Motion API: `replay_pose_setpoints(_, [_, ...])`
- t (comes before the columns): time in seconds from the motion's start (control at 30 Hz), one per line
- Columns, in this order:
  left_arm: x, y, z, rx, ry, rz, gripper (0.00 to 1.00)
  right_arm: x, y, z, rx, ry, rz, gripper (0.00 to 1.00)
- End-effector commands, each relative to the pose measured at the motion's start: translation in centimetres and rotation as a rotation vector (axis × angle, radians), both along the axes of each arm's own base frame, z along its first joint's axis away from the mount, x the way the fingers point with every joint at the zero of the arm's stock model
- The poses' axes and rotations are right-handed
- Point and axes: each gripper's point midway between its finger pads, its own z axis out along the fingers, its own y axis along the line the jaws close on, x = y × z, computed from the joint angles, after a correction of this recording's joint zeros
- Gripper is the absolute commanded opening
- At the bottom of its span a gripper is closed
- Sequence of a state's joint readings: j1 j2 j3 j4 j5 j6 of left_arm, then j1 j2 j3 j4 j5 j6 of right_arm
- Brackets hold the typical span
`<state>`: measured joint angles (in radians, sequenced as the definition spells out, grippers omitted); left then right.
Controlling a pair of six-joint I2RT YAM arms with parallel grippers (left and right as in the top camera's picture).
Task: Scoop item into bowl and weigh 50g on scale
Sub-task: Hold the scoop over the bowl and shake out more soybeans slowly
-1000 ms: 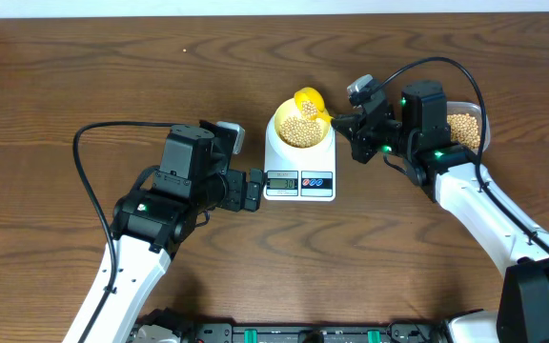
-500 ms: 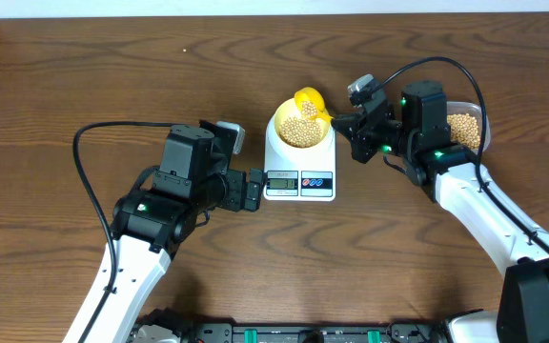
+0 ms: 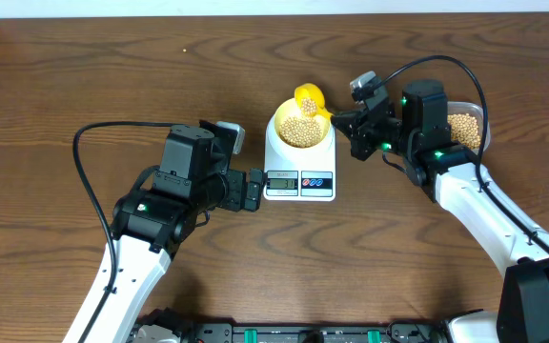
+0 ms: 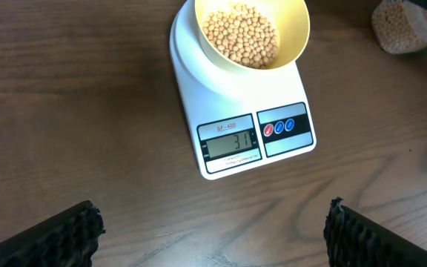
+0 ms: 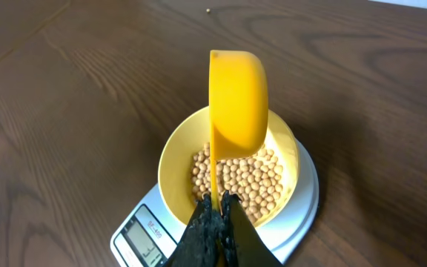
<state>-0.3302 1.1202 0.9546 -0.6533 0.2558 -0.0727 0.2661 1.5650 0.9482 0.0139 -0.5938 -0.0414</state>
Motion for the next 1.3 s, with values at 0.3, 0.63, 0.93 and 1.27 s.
replay_pose_setpoints(0.3, [0.0,0.1,0.0,0.013,-0.009,-0.010,0.98,0.2,0.4,0.3,0.034,0.009,-0.013,0.01])
replay_pose_setpoints(0.63, [0.0,0.1,0.0,0.013,-0.009,-0.010,0.98,-0.2,0.4,-0.2,0.045,0.060,-0.022,0.01])
replay_pose_setpoints(0.93, [0.0,0.1,0.0,0.013,-0.009,-0.010,0.98,-1.3,0.2,-1.5,0.026,0.140,-0.018,0.01])
replay_pose_setpoints(1.27, [0.0,0.1,0.0,0.013,-0.009,-0.010,0.98,-1.4,0.1,-1.7,-0.007,0.105,0.012,0.01])
